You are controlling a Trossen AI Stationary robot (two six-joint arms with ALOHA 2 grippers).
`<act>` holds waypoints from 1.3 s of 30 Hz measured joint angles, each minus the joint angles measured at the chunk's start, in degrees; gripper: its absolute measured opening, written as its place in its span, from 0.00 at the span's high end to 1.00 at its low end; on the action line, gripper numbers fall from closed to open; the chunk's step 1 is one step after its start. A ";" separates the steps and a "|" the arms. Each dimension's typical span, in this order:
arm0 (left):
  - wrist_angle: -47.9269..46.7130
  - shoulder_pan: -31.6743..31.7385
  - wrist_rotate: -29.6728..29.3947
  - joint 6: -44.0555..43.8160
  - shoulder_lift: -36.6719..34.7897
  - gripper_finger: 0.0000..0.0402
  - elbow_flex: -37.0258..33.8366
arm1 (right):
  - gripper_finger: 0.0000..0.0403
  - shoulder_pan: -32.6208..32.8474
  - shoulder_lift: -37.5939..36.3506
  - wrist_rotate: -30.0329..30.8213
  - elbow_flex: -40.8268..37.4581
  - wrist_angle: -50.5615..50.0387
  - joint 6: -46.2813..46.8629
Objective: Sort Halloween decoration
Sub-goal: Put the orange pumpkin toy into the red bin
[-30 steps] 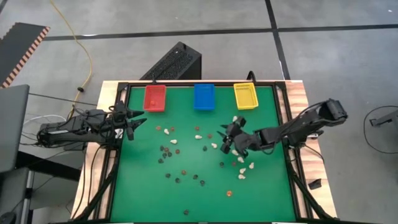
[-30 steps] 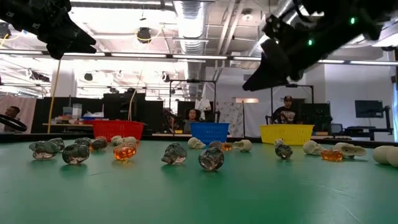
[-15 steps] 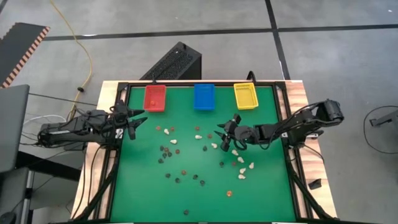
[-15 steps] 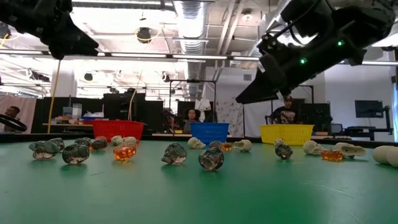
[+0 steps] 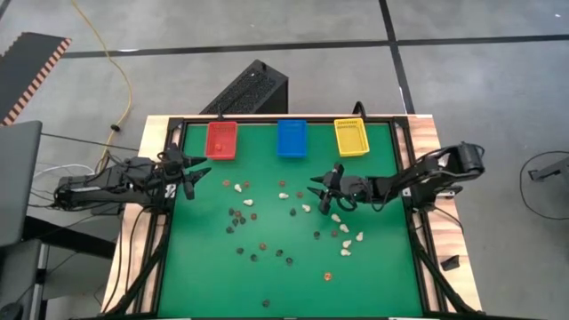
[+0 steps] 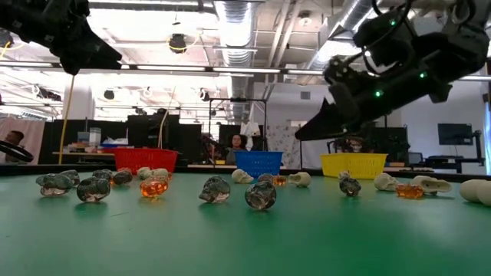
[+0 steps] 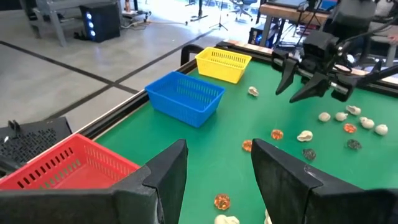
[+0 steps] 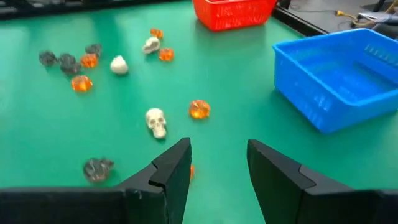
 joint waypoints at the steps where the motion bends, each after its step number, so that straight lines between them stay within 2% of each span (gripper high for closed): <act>1: 0.06 0.00 0.04 0.00 0.00 0.58 0.00 | 0.54 0.01 1.31 -0.14 0.40 1.54 -0.23; 14: 0.09 0.00 0.04 -0.53 0.00 0.58 0.00 | 0.54 -0.12 13.57 -3.17 3.89 10.82 -1.50; 23: -0.08 0.00 0.06 -0.81 0.00 0.58 0.00 | 0.54 -0.65 19.28 -6.02 7.19 10.61 -1.46; 39: -0.37 0.00 0.06 -0.83 0.00 0.58 0.00 | 0.54 -1.52 20.00 -5.96 7.37 5.87 1.11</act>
